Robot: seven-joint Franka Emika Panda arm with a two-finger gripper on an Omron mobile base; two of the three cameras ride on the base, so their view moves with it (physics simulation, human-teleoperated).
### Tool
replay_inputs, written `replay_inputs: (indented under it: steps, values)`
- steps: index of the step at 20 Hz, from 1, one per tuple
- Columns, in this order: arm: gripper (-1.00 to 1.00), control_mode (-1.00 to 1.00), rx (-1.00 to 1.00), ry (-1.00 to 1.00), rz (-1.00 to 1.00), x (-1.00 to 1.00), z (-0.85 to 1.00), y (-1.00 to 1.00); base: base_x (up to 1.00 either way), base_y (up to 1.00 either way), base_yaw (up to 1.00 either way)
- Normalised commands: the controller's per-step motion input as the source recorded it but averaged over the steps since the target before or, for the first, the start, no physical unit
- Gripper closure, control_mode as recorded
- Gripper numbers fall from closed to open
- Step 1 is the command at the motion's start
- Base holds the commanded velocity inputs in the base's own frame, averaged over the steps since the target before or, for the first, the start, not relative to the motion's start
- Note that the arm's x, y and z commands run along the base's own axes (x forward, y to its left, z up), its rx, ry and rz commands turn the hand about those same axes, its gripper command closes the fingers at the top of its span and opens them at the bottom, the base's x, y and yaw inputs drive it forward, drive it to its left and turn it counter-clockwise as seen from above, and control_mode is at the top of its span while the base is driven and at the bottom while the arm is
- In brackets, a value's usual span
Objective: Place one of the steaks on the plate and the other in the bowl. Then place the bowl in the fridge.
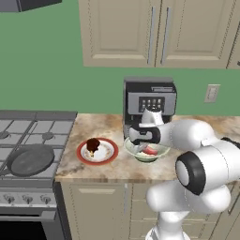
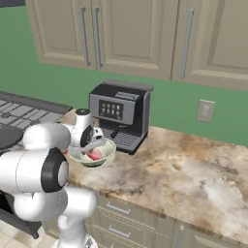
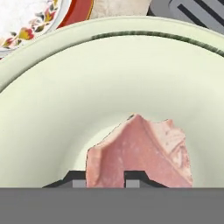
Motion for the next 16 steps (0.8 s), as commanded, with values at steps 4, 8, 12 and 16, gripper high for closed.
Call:
replay_inputs:
  steps: [4, 8, 12, 16]
  values:
    - [-1.00, -1.00, 0.00, -0.01, 0.00, -0.11, -0.02, 0.00, 0.00, 0.00, 0.00]
    - [-1.00, -1.00, 0.00, -0.12, 0.00, -0.39, 0.21, 0.00, 0.00, 0.00, 0.00]
    - [-1.00, -1.00, 0.00, -0.10, 0.00, -0.33, 0.30, 0.00, 0.00, 0.00, 0.00]
    - [-1.00, -1.00, 0.00, -0.08, 0.00, -0.50, 0.49, 0.00, 0.00, 0.00, 0.00]
